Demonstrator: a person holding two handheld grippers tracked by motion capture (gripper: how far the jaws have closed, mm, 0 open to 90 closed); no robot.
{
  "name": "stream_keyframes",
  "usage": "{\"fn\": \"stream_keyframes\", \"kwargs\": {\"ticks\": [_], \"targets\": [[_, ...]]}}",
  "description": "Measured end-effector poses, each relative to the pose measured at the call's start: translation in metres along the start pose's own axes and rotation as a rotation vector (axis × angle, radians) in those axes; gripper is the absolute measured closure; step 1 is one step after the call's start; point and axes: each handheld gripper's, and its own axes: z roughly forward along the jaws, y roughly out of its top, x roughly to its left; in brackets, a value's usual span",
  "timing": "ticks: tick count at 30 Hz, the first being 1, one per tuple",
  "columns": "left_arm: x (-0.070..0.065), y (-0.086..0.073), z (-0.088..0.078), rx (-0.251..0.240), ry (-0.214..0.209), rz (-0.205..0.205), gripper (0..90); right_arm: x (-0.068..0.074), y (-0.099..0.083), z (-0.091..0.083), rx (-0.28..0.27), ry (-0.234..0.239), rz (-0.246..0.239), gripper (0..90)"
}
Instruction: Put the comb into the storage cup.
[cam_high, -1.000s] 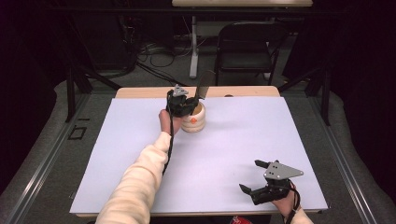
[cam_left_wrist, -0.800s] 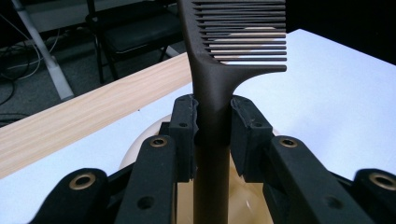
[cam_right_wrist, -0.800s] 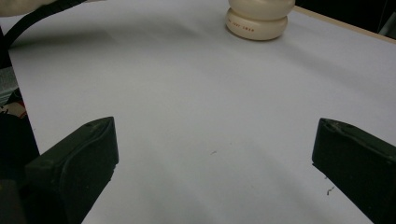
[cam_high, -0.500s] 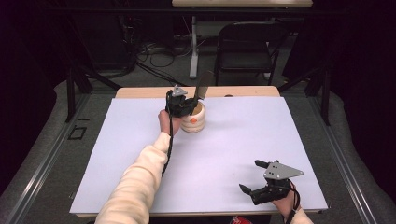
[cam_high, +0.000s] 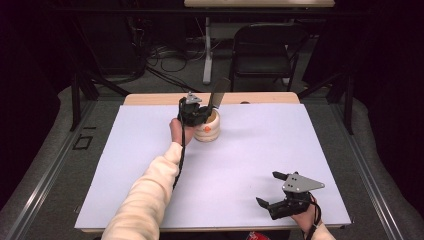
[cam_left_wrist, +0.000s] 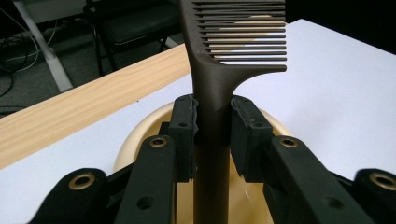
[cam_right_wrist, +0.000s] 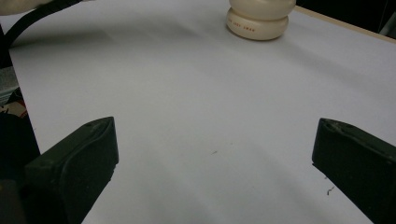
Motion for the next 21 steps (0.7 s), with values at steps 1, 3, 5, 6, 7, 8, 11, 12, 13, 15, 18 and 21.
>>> {"fn": "stream_keyframes", "kwargs": {"ticks": [1, 3, 5, 6, 7, 8, 11, 12, 13, 15, 18, 21], "targets": [[0.001, 0.0, 0.0, 0.006, 0.001, 0.003, 71.9, 0.0, 0.0, 0.0, 0.0, 0.002, 0.001, 0.0], [0.001, -0.001, 0.0, 0.004, 0.004, -0.002, 71.8, 0.0, 0.0, 0.001, 0.001, 0.002, 0.004, 0.0], [0.002, -0.002, 0.0, 0.005, 0.004, -0.005, 71.7, 0.0, 0.0, 0.0, -0.001, 0.002, 0.004, 0.0], [0.002, -0.002, 0.0, 0.003, 0.003, -0.004, 71.7, 0.0, 0.0, 0.0, -0.001, 0.001, 0.003, 0.0], [0.002, -0.003, 0.0, 0.002, 0.002, -0.004, 71.6, 0.0, 0.0, 0.0, 0.0, 0.002, 0.004, 0.0], [0.002, -0.003, 0.0, 0.0, 0.003, -0.006, 71.4, 0.0, 0.0, 0.0, 0.001, 0.003, 0.002, 0.0], [0.001, -0.002, -0.001, -0.005, 0.003, -0.008, 63.7, 0.0, 0.0, 0.0, 0.003, 0.002, 0.001, 0.0], [0.001, -0.002, -0.002, -0.007, -0.002, -0.005, 57.8, 0.0, 0.0, 0.0, 0.002, 0.002, 0.002, 0.0], [0.002, -0.001, -0.004, -0.012, -0.015, -0.003, 57.0, 0.0, 0.0, 0.0, 0.001, 0.002, 0.001, 0.0], [0.002, -0.001, -0.006, -0.013, -0.017, -0.007, 50.8, 0.0, 0.0, 0.0, 0.001, 0.001, 0.003, 0.0], [0.003, 0.0, -0.008, -0.011, -0.019, -0.008, 45.3, 0.0, 0.0, 0.0, 0.001, 0.002, 0.003, 0.0], [0.004, 0.001, -0.011, -0.013, -0.016, -0.015, 39.9, 0.0, 0.0, 0.0, 0.002, 0.002, 0.003, 0.0]]}}
